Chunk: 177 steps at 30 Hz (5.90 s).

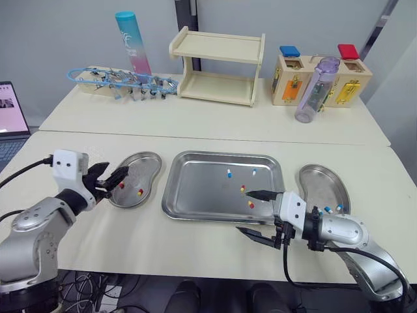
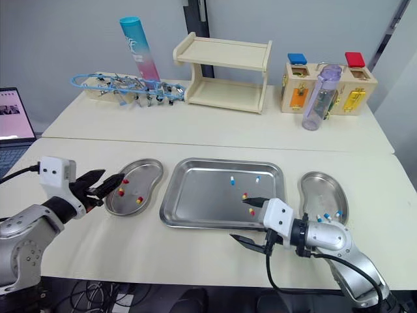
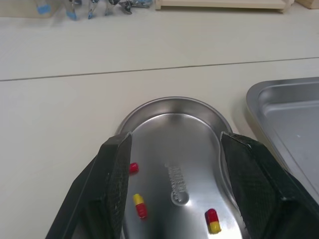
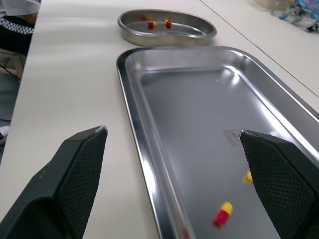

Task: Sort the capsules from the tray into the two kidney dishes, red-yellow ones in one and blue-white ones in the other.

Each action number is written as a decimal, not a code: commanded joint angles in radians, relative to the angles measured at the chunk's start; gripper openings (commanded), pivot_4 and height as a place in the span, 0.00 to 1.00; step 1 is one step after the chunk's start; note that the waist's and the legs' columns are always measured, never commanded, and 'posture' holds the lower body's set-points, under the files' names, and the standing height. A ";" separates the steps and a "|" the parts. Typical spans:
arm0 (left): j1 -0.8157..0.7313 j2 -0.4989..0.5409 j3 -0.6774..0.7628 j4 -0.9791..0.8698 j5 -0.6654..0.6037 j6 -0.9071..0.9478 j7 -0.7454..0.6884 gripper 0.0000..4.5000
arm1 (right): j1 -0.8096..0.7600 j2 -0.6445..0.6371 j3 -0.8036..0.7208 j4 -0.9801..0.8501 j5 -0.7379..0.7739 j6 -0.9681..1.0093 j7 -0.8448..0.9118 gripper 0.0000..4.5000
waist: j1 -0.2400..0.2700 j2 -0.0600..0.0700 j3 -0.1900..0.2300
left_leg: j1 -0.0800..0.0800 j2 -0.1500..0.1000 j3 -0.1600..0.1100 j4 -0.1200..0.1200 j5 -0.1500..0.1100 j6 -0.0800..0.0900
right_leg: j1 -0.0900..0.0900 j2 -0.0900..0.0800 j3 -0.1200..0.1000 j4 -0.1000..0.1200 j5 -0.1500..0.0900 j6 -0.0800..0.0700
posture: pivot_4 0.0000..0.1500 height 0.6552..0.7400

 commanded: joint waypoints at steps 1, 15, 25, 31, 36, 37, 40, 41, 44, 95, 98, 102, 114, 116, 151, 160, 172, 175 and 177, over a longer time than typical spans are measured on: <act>0.014 0.079 0.088 0.035 -0.015 -0.053 -0.058 0.64 | 0.061 -0.070 -0.167 -0.069 0.087 0.017 0.040 1.00 | 0.002 0.000 0.000 | 0.000 0.000 0.000 0.000 0.000 0.000 | 0.000 0.000 0.000 0.000 0.000 0.000 | 1.00 1.00; 0.260 0.204 0.170 0.528 0.115 -0.414 -0.249 0.90 | 0.451 -0.336 -0.842 0.445 -0.003 -0.186 0.326 1.00 | 0.000 0.000 0.001 | 0.000 0.000 0.005 -0.002 0.000 0.000 | -0.001 -0.001 0.003 -0.002 0.000 0.000 | 1.00 1.00; 0.419 0.191 0.194 0.528 0.102 -0.508 -0.305 0.99 | 0.461 -0.345 -0.837 0.626 -0.051 -0.292 0.334 1.00 | -0.003 0.000 0.001 | 0.001 0.001 0.007 -0.003 -0.001 0.000 | -0.001 -0.001 0.004 -0.003 0.000 0.000 | 1.00 1.00; 0.559 0.175 0.153 0.285 0.025 -0.461 -0.452 0.99 | 0.433 -0.355 -0.809 0.644 -0.064 -0.298 0.346 1.00 | -0.001 0.000 0.001 | 0.000 0.001 0.007 -0.003 -0.001 0.000 | -0.001 -0.001 0.004 -0.003 0.000 0.000 | 1.00 1.00; 0.575 0.139 0.126 0.068 -0.071 -0.403 -0.486 0.99 | 0.433 -0.378 -0.794 0.679 -0.072 -0.302 0.371 1.00 | 0.001 0.002 0.002 | 0.000 0.001 0.007 -0.002 -0.001 0.000 | -0.001 -0.002 0.004 -0.003 0.000 -0.001 | 1.00 1.00; 0.576 0.131 0.112 0.029 -0.087 -0.385 -0.485 0.99 | 0.435 -0.381 -0.791 0.685 -0.073 -0.305 0.377 1.00 | 0.001 0.002 0.002 | 0.000 0.001 0.007 -0.002 -0.001 0.000 | 0.000 -0.002 0.004 -0.003 0.000 -0.001 | 1.00 1.00; 0.540 0.076 0.042 -0.071 -0.127 -0.403 -0.486 0.99 | 0.433 -0.385 -0.784 0.688 -0.069 -0.303 0.386 1.00 | 0.001 0.003 0.002 | 0.000 0.001 0.007 -0.002 -0.001 0.000 | 0.001 -0.002 0.004 -0.005 0.000 0.000 | 1.00 1.00; 0.521 0.051 0.015 -0.094 -0.137 -0.422 -0.488 0.99 | 0.432 -0.384 -0.782 0.685 -0.066 -0.297 0.389 1.00 | 0.001 0.003 0.002 | 0.001 0.001 0.007 -0.002 -0.001 0.000 | 0.001 -0.002 0.004 -0.005 0.000 0.000 | 1.00 1.00; 0.474 -0.021 -0.074 -0.133 -0.140 -0.455 -0.475 0.99 | 0.450 -0.381 -0.776 0.665 -0.058 -0.285 0.409 1.00 | 0.001 0.003 0.002 | 0.001 0.001 0.007 -0.002 -0.001 0.000 | 0.002 -0.002 0.004 -0.005 0.000 0.000 | 1.00 1.00; 0.434 -0.146 -0.334 -0.176 -0.052 -0.589 -0.316 1.00 | -0.546 0.459 0.251 0.435 -0.287 0.510 -0.493 0.63 | -0.005 0.005 0.003 | -0.001 0.000 0.004 -0.002 0.000 0.000 | -0.011 0.000 0.004 0.000 0.002 0.000 | 1.00 1.00; 0.444 -0.150 -0.338 -0.165 -0.047 -0.605 -0.320 1.00 | -0.558 0.487 0.237 0.482 -0.289 0.494 -0.504 0.63 | -0.008 0.006 0.003 | -0.001 0.000 0.004 -0.002 0.000 0.000 | -0.011 0.000 0.004 0.000 0.002 0.000 | 1.00 1.00; 0.447 -0.154 -0.340 -0.154 -0.043 -0.620 -0.323 1.00 | -0.589 0.508 0.217 0.552 -0.293 0.488 -0.504 0.63 | -0.015 0.006 0.003 | -0.001 0.001 0.004 -0.002 0.000 0.000 | -0.011 0.000 0.004 0.001 0.002 0.000 | 1.00 1.00; 0.432 -0.158 -0.337 -0.141 -0.042 -0.630 -0.320 1.00 | -0.622 0.518 0.226 0.623 -0.310 0.486 -0.447 0.28 | -0.023 0.006 0.003 | -0.001 0.001 0.004 -0.002 0.000 0.000 | -0.011 0.000 0.004 0.001 0.002 0.000 | 1.00 1.00; 0.433 -0.155 -0.332 -0.143 -0.044 -0.628 -0.321 1.00 | -0.621 0.514 0.234 0.617 -0.314 0.480 -0.439 0.17 | -0.024 0.006 0.003 | -0.001 0.001 0.004 -0.002 0.000 0.000 | -0.011 0.000 0.004 0.001 0.002 0.000 | 1.00 1.00; 0.170 -0.040 -0.475 -0.049 -0.110 -0.616 -0.653 1.00 | -0.045 -0.096 -0.463 -0.063 -0.054 0.803 -0.222 0.00 | -0.011 0.009 0.005 | -0.003 0.001 0.007 -0.002 0.000 0.001 | -0.008 0.000 0.005 0.001 0.002 0.000 | 1.00 1.00; 0.151 -0.043 -0.492 -0.026 -0.097 -0.647 -0.686 1.00 | -0.028 -0.085 -0.460 -0.034 -0.040 0.785 -0.253 0.25 | -0.008 0.009 0.005 | -0.004 0.001 0.007 -0.002 0.000 0.001 | -0.008 0.000 0.005 0.000 0.002 0.000 | 1.00 1.00; 0.190 -0.012 -0.401 -0.047 -0.110 -0.576 -0.558 1.00 | 0.039 -0.190 -0.528 0.028 -0.008 0.532 -0.114 0.52 | -0.002 0.009 0.005 | -0.004 0.001 0.007 -0.002 0.000 0.001 | -0.007 0.000 0.005 0.000 0.002 0.000 | 1.00 1.00; 0.192 0.000 -0.312 -0.012 -0.108 -0.549 -0.476 1.00 | 0.132 -0.212 -0.592 0.050 0.005 0.354 -0.003 0.52 | 0.000 0.008 0.005 | -0.004 0.001 0.007 -0.002 0.000 0.001 | -0.007 0.000 0.005 0.000 0.002 0.001 | 1.00 1.00; 0.172 0.022 -0.224 0.080 -0.080 -0.566 -0.424 1.00 | 0.227 -0.234 -0.644 0.093 -0.021 0.164 0.097 0.52 | 0.000 0.008 0.005 | -0.003 0.001 0.007 -0.002 0.000 0.001 | -0.006 0.000 0.005 0.000 0.002 0.001 | 1.00 1.00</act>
